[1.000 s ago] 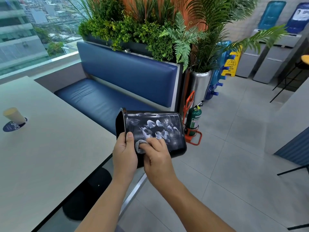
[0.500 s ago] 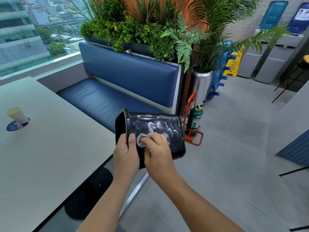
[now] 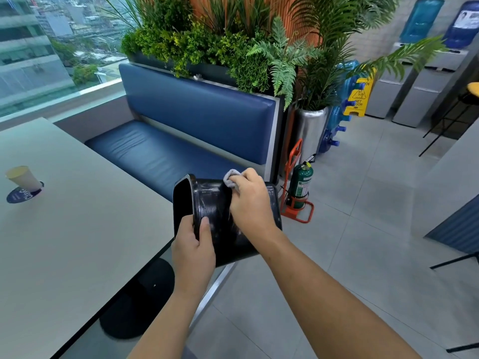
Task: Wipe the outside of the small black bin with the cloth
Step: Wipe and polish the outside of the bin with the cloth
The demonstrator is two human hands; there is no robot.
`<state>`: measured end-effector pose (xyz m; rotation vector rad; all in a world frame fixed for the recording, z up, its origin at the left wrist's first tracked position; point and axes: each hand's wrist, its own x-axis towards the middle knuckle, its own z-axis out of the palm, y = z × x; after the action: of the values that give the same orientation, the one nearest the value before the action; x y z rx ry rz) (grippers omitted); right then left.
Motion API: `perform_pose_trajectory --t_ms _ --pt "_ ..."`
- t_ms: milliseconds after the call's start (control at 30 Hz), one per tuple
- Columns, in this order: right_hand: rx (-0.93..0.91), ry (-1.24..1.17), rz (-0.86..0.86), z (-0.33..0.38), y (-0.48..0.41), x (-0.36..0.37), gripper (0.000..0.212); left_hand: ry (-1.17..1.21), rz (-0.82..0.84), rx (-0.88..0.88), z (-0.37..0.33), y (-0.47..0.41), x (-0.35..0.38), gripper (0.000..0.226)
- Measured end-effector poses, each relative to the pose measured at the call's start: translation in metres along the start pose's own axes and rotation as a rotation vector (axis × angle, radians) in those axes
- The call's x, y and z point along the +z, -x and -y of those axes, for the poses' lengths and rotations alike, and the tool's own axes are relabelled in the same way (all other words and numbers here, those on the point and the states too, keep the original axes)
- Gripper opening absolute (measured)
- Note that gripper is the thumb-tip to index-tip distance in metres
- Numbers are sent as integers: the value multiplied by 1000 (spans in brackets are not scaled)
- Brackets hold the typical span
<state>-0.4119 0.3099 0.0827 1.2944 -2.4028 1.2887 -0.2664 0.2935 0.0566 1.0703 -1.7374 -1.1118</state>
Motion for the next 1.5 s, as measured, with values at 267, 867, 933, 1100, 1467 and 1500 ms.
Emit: perform_pose_trajectory --t_ms 267,867,933,1100,1467,1500 --pt "-38 -62 12 26 11 4 23 -36 17 1 7 -2 3 18" --pt "-42 -18 -45 -9 -9 -12 26 13 20 70 -18 -7 -1 21" --pt "-26 -4 -63 -26 -12 -22 26 46 3 78 -23 -7 -4 25" --pt "81 51 -87 -73 -17 -43 22 63 -5 66 -21 -10 -12 24" --pt "65 96 -173 -81 -4 -40 27 73 -4 62 -21 -16 -9 23" --pt "56 97 -188 -83 0 -39 27 70 -6 60 -20 -17 -8 22"
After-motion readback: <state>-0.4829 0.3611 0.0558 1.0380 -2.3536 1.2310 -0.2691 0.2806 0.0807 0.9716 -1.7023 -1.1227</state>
